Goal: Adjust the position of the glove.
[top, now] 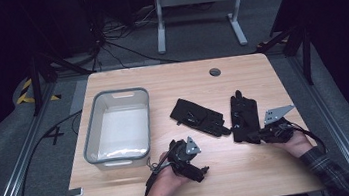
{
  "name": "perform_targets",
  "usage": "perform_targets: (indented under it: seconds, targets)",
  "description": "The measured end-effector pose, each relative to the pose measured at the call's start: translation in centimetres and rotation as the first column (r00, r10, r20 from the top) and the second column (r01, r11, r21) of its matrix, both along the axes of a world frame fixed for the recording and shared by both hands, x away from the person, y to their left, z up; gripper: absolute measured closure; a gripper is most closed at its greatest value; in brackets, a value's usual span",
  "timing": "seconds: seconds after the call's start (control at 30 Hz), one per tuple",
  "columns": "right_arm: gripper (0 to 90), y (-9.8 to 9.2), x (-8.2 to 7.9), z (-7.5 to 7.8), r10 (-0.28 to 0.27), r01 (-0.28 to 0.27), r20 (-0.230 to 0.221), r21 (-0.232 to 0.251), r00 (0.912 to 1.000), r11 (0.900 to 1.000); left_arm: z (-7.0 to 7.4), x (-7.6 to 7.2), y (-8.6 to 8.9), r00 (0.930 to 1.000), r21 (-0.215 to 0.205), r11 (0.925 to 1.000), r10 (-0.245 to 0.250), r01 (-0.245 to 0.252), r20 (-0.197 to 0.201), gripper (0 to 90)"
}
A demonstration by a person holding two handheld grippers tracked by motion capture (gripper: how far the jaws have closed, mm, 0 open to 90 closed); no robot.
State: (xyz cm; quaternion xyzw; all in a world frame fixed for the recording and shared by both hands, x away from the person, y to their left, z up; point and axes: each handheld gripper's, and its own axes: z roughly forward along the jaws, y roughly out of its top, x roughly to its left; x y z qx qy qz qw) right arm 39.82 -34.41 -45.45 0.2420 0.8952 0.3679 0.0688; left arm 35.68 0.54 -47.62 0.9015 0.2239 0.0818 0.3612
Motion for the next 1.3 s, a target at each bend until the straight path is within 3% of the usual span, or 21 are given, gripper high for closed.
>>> perform_targets:
  seconds: [0.37,1.3]
  targets:
    - [90.0,0.0,-2.3,0.0,0.040,-0.040,-0.025,0.002,0.9989,0.999,0.0,0.0,0.0,1.0000,0.001,1.0000,0.002,-0.002,0.000,0.0]
    - [89.8,-0.6,-7.0,0.3,0.101,-0.103,-0.027,-0.046,0.9945,0.994,0.0,-0.1,0.0,1.0000,-0.001,1.0000,0.007,-0.007,0.001,0.0]
